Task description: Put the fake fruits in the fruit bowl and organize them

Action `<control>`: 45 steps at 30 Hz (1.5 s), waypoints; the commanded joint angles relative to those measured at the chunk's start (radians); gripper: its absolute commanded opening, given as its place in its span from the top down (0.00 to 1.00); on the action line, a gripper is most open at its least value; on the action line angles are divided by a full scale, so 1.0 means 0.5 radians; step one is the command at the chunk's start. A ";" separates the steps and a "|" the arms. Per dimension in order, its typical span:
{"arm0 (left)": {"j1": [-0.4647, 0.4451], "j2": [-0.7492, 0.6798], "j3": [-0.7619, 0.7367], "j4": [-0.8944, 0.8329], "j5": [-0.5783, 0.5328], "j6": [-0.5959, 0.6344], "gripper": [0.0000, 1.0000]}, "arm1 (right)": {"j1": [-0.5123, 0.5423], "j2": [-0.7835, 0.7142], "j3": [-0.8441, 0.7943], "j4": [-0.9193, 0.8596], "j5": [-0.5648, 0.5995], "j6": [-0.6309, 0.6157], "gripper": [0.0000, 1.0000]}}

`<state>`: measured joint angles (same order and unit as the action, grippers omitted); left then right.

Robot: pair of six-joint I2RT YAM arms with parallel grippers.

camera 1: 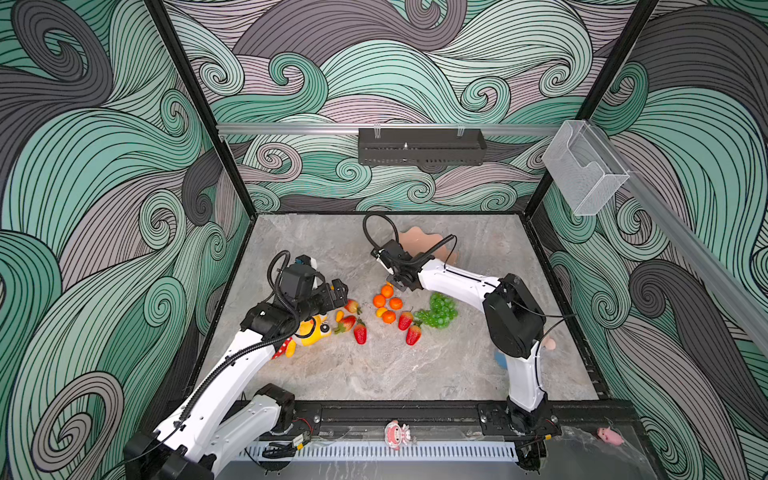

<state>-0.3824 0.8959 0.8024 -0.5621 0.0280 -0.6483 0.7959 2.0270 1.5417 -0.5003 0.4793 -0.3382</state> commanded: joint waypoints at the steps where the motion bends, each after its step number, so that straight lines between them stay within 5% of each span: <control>1: 0.014 -0.089 -0.032 -0.119 -0.081 -0.050 0.01 | 0.050 -0.039 -0.045 -0.108 -0.060 -0.026 1.00; 9: 0.012 -0.136 -0.037 -0.182 -0.075 -0.038 0.01 | 0.126 -0.048 -0.092 -0.173 -0.156 0.016 1.00; 16: 0.012 -0.103 -0.022 -0.199 -0.012 -0.011 0.01 | 0.126 -0.088 -0.077 -0.180 -0.149 0.113 0.71; 26: -0.025 -0.023 0.080 -0.153 0.131 0.140 0.01 | 0.100 -0.512 -0.298 -0.135 -0.405 0.486 0.60; 35: -0.386 0.299 0.278 -0.048 0.139 0.297 0.01 | 0.018 -1.116 -0.887 -0.095 -0.364 1.086 0.56; 45: -0.927 0.710 0.377 0.279 0.017 0.295 0.02 | -0.602 -1.569 -1.423 -0.015 -0.839 1.449 0.50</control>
<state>-0.7910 1.2045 0.9264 -0.4896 0.0719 -0.5148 0.5438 1.2652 0.8532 -0.5343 0.1772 0.3149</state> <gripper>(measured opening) 0.986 0.485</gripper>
